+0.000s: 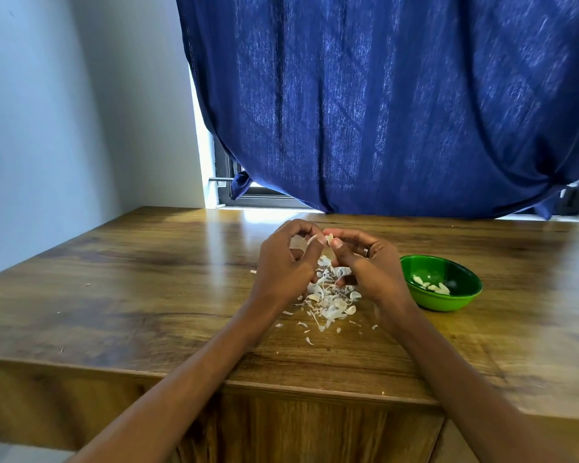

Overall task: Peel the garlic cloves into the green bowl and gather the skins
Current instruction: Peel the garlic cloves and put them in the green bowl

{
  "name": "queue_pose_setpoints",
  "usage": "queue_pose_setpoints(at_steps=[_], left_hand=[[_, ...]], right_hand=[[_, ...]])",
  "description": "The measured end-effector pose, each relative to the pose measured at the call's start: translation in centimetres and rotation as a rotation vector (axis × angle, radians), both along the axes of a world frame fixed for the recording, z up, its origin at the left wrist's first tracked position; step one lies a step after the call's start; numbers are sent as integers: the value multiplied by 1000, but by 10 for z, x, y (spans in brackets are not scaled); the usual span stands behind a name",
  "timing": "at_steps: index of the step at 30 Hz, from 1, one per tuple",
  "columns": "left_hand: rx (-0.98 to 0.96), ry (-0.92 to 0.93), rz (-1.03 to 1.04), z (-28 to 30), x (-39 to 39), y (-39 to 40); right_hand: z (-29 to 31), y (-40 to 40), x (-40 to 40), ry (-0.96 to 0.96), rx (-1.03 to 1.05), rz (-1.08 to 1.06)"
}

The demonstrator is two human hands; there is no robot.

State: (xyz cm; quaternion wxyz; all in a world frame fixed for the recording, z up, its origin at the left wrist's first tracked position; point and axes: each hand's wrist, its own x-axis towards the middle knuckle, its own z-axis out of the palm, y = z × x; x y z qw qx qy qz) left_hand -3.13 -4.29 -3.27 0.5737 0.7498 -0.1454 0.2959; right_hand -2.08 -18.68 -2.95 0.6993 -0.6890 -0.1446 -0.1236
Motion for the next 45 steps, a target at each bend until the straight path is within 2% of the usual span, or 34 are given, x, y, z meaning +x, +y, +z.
queue_pose_setpoints(at_steps=[5,14,21,28,33,45], left_hand=[[4,-14,15,-1,0,1],[145,-102,268,-5,7,7],[122,-37,185,-5,5,9],[115,-83,120,-4,-1,5],[160,-172,177,-6,1,4],[163,-207,146,-5,3,4]], right_hand=[[0,0,0,20,19,1],[2,-1,0,77,97,4],[2,-1,1,104,108,16],[3,-1,0,120,105,6],[4,0,-1,136,108,54],[4,-2,-3,82,135,53]])
